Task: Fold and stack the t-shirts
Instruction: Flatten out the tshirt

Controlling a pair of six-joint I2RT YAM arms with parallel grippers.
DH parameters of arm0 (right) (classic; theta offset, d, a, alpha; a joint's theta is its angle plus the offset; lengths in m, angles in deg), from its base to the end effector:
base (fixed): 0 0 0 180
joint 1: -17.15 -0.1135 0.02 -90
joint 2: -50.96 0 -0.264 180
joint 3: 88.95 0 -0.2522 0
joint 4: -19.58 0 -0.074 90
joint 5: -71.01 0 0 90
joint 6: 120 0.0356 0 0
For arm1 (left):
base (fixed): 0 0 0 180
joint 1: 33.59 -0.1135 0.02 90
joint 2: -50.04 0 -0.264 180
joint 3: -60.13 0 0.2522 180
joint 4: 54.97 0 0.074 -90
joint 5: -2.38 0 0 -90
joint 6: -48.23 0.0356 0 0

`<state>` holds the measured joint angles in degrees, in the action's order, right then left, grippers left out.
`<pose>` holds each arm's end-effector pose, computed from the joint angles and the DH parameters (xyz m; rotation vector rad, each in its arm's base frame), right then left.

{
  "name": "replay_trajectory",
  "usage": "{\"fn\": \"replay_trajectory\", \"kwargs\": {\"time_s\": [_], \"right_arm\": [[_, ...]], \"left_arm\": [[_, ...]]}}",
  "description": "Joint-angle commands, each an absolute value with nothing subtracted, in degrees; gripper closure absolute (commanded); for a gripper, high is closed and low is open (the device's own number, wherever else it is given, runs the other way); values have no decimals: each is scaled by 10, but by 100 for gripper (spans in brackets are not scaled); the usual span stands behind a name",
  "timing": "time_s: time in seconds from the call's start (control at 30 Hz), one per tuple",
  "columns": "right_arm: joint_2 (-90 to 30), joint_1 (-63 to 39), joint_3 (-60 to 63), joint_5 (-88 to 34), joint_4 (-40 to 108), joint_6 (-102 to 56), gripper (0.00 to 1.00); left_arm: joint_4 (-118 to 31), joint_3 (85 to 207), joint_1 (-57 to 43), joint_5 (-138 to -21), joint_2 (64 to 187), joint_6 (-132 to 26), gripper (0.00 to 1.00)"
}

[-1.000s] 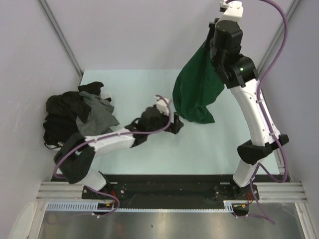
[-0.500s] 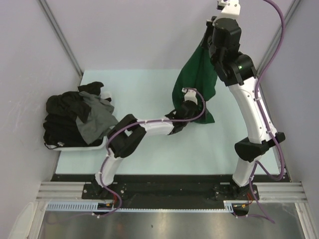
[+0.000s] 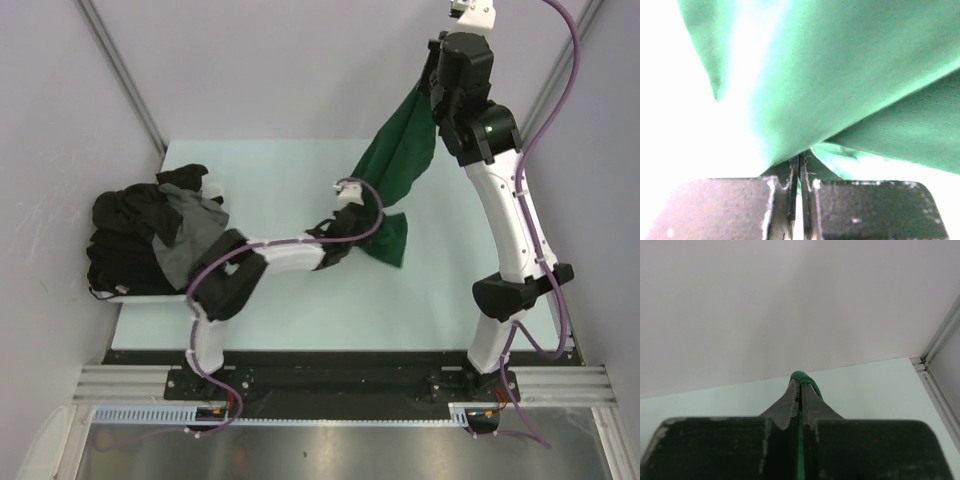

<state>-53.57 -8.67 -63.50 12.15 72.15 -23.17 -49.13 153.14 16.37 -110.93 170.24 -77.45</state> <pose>0.3255 0.1370 0.5577 0.1522 1.6017 0.0022 0.3109 -0.3481 0.1683 0.0280 2.1288 -0.4602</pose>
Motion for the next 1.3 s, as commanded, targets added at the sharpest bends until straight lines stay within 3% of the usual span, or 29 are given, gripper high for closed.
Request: {"fn": "replay_trajectory", "kwargs": {"time_s": [0.0,0.1,0.23,0.4,0.63,0.83,0.9,0.97,1.13,1.27], "right_arm": [[-513,-69,-648,150,670,-231,100],[-511,-61,-656,158,680,-219,100],[-507,-59,-643,187,705,-212,100],[-505,22,-604,166,812,-130,100],[-436,97,-382,40,832,-15,100],[-417,151,-152,-76,783,52,100],[-428,164,-121,-93,775,64,100],[-447,167,-115,-98,770,60,100],[-488,187,-122,-75,753,23,100],[-520,228,-147,-105,750,8,100]], "left_arm": [[-567,1397,92,-1047,1477,-659,100],[-521,1372,53,-961,1394,-542,100],[-389,1430,-22,-825,1293,-468,100],[-236,1473,-82,-723,1254,-361,100],[-187,1368,-78,-655,1223,-375,100],[-212,1226,-6,-666,1177,-467,68],[-211,1216,59,-702,1167,-494,42],[-200,1229,104,-773,1167,-522,4],[-179,1250,92,-931,1162,-672,1],[-186,1251,12,-930,1169,-790,6]]}}
